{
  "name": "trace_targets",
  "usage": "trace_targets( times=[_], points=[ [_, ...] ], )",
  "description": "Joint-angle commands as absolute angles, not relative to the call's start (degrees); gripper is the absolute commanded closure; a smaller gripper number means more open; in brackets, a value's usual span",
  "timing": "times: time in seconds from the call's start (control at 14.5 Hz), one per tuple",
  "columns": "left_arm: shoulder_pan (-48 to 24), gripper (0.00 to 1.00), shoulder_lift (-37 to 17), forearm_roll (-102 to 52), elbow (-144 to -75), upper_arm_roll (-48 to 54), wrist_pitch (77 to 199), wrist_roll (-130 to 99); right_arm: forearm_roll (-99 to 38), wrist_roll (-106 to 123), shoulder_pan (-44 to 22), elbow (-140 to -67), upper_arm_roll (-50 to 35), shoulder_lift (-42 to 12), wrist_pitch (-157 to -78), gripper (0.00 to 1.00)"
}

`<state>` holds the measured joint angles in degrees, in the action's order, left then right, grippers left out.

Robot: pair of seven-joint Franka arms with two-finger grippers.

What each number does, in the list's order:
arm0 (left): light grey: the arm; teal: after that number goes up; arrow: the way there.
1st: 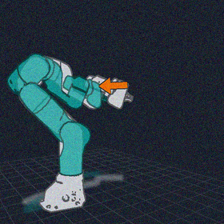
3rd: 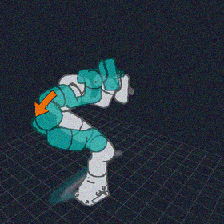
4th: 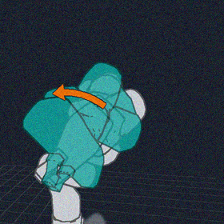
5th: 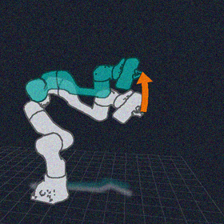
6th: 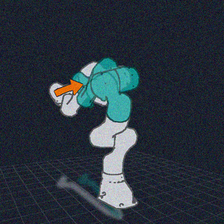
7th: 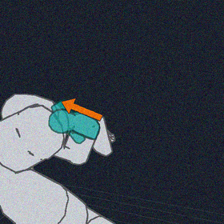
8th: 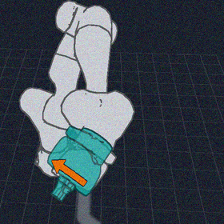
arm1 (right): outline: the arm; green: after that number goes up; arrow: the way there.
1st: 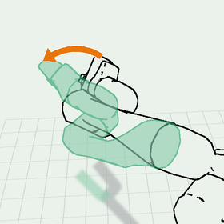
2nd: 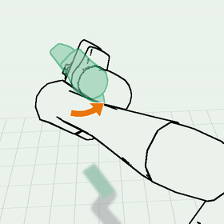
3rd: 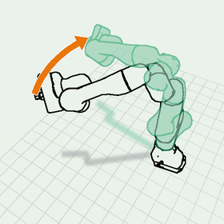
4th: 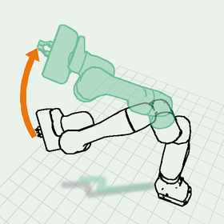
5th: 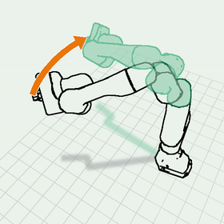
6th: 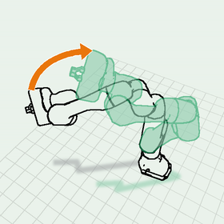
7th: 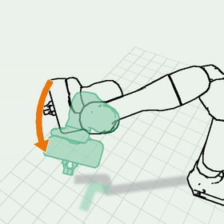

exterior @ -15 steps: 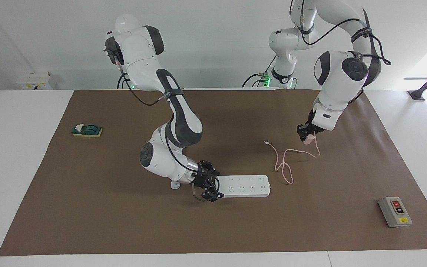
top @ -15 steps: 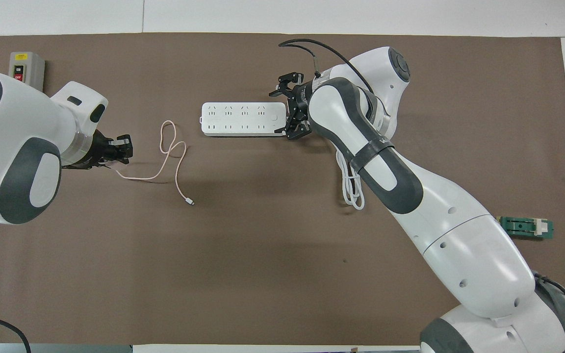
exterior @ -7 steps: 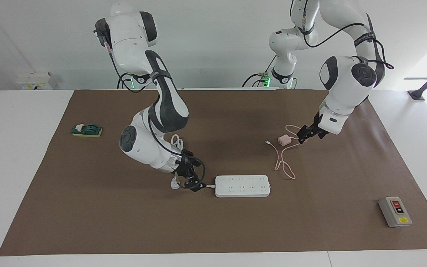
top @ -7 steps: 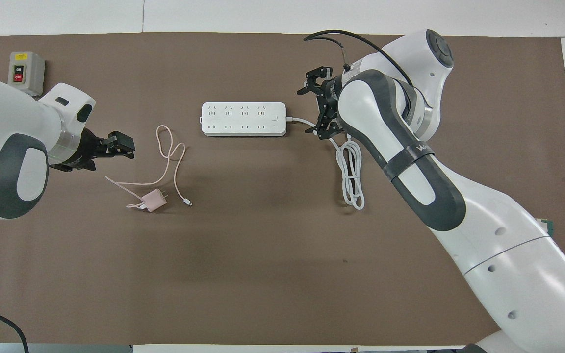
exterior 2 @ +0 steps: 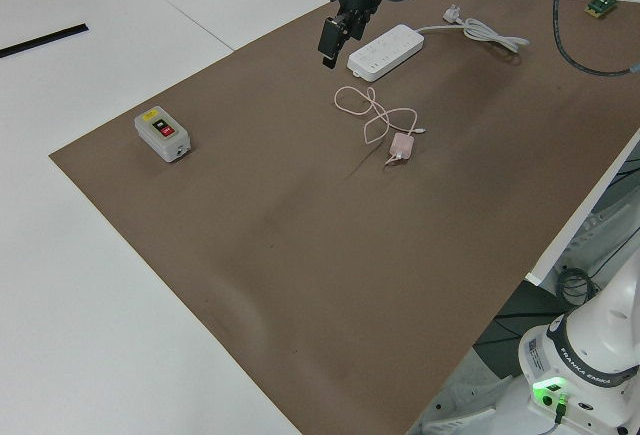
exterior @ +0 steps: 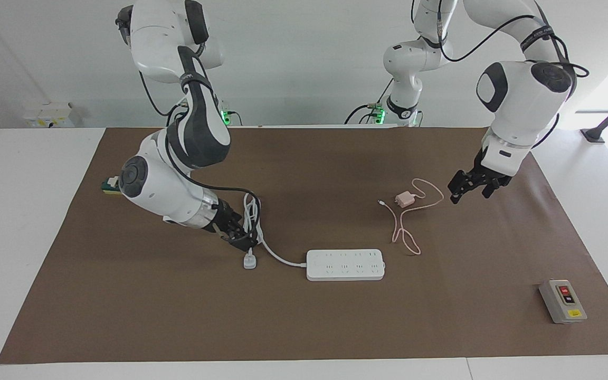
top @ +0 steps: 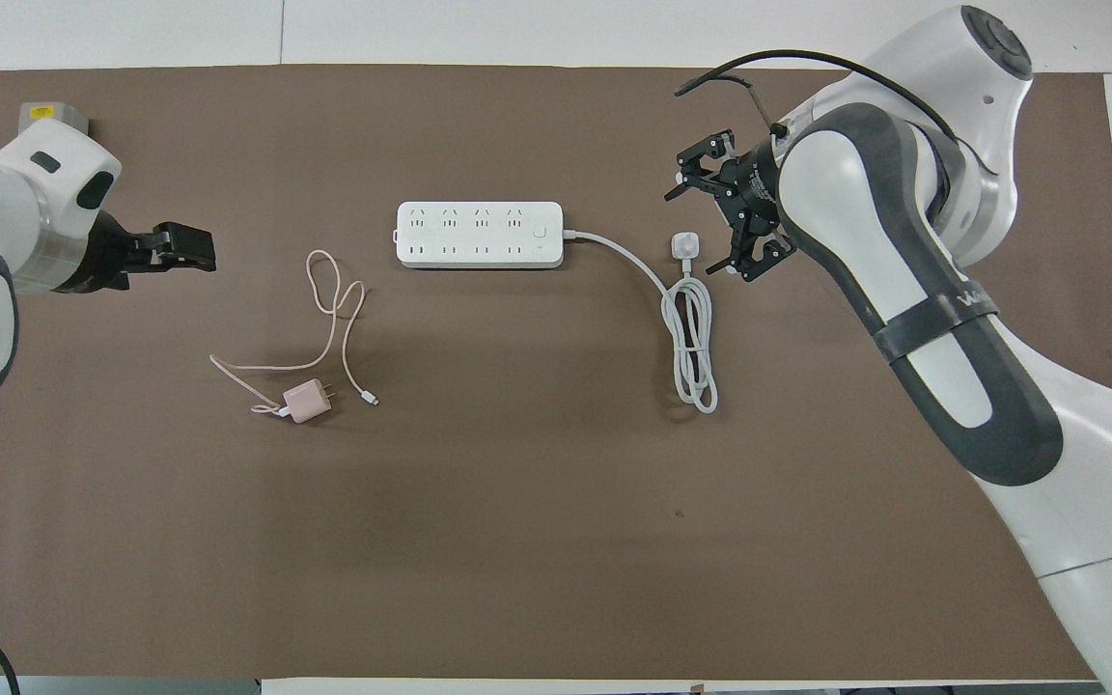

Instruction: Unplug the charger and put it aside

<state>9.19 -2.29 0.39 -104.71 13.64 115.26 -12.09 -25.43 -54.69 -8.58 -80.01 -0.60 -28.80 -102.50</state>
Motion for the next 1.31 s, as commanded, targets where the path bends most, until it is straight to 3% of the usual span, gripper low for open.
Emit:
trace_targets(
  times=[0.0, 0.14, 0.21, 0.34, 0.55, 1.03, 1.24],
  points=[
    [8.3, 0.0, 1.3, 2.0, -100.0, 10.2, 107.6, -11.3, -20.7, -45.1, -6.8, -84.9, -1.1, -23.0, -100.4, 0.0],
    [8.3, 0.0, 0.7, 2.1, -94.2, 10.0, 101.0, -11.2, -16.7, -37.2, -5.5, -85.4, -1.1, -20.5, -97.2, 0.0],
    [7.9, 0.0, 0.8, 2.1, -93.6, 9.7, 99.6, -11.2, -15.0, -33.8, -5.1, -85.4, -1.1, -19.5, -95.8, 0.0],
    [-0.2, 0.0, 0.8, 2.1, -92.4, 2.6, 95.2, -11.1, -11.2, -25.4, -3.3, -85.4, -1.0, -17.4, -93.2, 0.0],
    [-3.9, 0.0, 0.6, 1.8, -94.6, 1.4, 93.5, -9.1, -6.0, -12.1, -1.1, -85.3, -1.1, -14.7, -91.2, 0.0],
    [-3.4, 0.0, 0.9, 1.9, -92.4, 2.9, 88.4, -6.2, 1.2, 6.9, 1.8, -85.4, -1.1, -4.4, -86.2, 0.0],
    [-4.0, 0.0, 2.6, 1.3, -94.8, 2.8, 88.6, -7.6, 1.3, 8.0, 2.7, -87.0, -1.0, -0.1, -82.3, 0.0]
  ],
)
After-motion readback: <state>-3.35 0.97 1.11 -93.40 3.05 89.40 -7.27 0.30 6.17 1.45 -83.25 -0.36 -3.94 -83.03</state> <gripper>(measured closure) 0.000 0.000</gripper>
